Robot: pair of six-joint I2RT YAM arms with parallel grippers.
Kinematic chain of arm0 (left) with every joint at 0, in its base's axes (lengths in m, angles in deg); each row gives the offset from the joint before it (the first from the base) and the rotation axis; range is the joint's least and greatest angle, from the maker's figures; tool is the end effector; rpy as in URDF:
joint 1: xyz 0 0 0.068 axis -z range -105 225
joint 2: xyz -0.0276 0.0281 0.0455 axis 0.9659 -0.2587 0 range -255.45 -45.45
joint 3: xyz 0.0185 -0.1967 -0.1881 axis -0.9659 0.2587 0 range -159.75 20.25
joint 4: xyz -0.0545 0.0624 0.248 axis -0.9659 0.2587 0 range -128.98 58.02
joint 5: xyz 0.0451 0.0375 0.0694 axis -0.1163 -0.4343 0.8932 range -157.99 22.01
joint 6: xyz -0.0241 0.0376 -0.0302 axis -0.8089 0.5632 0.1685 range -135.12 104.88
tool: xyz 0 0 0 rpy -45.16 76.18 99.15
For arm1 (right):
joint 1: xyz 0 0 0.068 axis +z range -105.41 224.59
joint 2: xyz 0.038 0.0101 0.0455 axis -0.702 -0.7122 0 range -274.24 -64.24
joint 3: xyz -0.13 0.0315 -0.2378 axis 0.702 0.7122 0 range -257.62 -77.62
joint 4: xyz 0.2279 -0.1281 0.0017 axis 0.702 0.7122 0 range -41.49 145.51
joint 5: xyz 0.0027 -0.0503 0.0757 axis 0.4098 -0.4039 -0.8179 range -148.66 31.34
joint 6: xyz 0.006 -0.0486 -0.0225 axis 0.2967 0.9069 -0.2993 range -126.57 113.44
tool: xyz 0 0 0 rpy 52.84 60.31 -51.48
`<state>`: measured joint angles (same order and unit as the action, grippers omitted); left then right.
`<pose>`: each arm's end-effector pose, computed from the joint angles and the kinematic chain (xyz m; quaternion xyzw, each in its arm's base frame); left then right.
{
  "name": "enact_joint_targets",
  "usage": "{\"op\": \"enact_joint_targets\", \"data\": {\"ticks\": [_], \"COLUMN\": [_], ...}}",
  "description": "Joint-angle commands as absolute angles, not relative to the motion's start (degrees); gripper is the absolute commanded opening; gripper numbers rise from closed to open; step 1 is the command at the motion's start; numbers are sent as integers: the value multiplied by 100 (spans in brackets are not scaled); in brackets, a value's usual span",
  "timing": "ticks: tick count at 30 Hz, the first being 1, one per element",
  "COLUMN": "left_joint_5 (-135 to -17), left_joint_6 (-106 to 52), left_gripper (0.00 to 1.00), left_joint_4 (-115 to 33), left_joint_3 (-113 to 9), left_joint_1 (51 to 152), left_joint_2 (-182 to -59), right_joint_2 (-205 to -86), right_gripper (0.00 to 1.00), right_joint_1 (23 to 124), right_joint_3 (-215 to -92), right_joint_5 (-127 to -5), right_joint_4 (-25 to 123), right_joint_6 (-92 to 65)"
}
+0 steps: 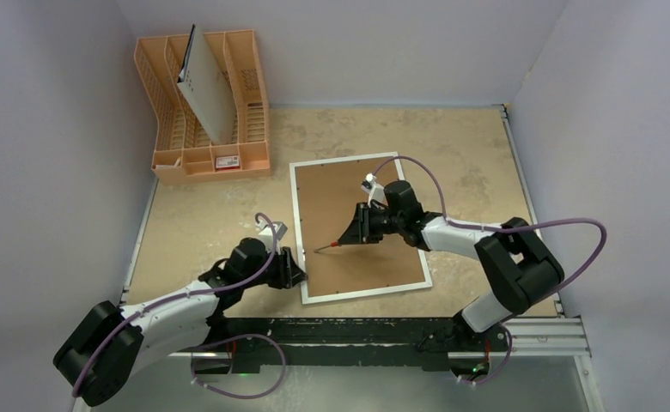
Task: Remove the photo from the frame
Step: Release the photo frame item from the photo frame.
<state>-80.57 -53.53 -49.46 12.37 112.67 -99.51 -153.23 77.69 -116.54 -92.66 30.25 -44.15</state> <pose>0.1270 -0.1076 0.1285 0.0443 0.8848 -0.3562 0.2971 0.2460 0.1839 0.1736 -0.1094 0.8406 0.4774 0.2315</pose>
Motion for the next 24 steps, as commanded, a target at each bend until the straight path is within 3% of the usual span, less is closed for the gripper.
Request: {"op": "enact_joint_targets", "data": {"ticks": [1,10,24], "left_joint_5": [-7669,-7544,-7645], "left_joint_6": [-5339,-5375,-5326], "left_gripper": [34,27,30], "left_joint_4": [-4591,-4498,-4670], "left_joint_3": [1312,1331,1330], "left_joint_1": [11291,11291,11291], "left_joint_2": [-10028,-9869,-9956], "right_joint_2": [-15464,-15815,-16141], "right_gripper": [0,0,0], "right_joint_1": [7815,7857,7930], "right_joint_3": [-11789,-11875,-11885], "right_joint_5": [-9631,-9813,-9829], "right_joint_4": [2588,2336,2026], "right_joint_6": [-4309,-4388,-4542]}}
